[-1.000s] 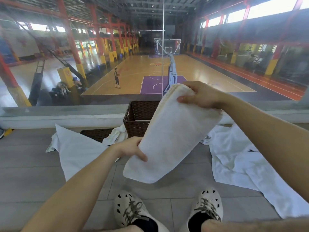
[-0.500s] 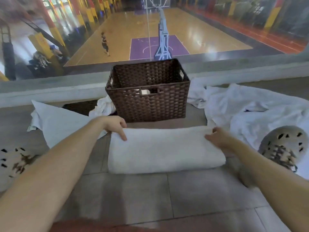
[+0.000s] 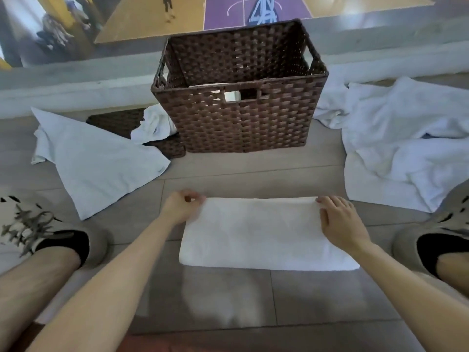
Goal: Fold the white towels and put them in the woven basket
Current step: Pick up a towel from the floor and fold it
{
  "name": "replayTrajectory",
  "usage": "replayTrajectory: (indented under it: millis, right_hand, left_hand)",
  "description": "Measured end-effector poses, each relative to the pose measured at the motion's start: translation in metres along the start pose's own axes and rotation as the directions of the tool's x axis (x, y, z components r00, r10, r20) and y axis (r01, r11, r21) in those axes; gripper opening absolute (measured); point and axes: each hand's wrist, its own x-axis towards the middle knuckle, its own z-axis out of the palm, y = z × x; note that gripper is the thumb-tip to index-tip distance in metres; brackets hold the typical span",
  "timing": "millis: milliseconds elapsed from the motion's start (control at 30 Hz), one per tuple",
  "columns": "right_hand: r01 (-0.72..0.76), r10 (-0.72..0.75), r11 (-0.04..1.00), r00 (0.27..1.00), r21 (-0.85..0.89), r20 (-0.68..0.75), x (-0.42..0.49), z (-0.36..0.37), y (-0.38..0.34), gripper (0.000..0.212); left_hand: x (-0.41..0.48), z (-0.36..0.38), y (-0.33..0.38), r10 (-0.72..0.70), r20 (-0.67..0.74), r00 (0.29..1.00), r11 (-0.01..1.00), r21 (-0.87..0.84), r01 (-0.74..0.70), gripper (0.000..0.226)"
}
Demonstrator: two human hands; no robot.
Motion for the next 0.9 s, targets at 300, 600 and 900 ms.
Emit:
replayTrajectory:
  millis: [300,600,900]
  right_hand:
    - [-0.142,0.147,0.989,0.983,-0.052,0.111,0.019,-0.018,0.023,0.021]
    - [-0.388,0.301,0.891,0.894,0.236,0.332,0.037,-0.034,0.029,0.02]
    - [-0.409,0.35,0.9,0.884,0.149,0.31,0.042,-0.026,0.026,0.021]
  left_hand:
    - [0.004,-0.005,-0.006,-0.001,0.079,0.997,1.0,0.021,0.0,0.036]
    - [-0.044,-0.016,-0.015,-0.066,0.318,0.946,0.947,-0.279,0.16,0.036]
    - [-0.071,-0.011,-0.039,-0.157,0.492,0.856,0.872,-0.337,0.354,0.042]
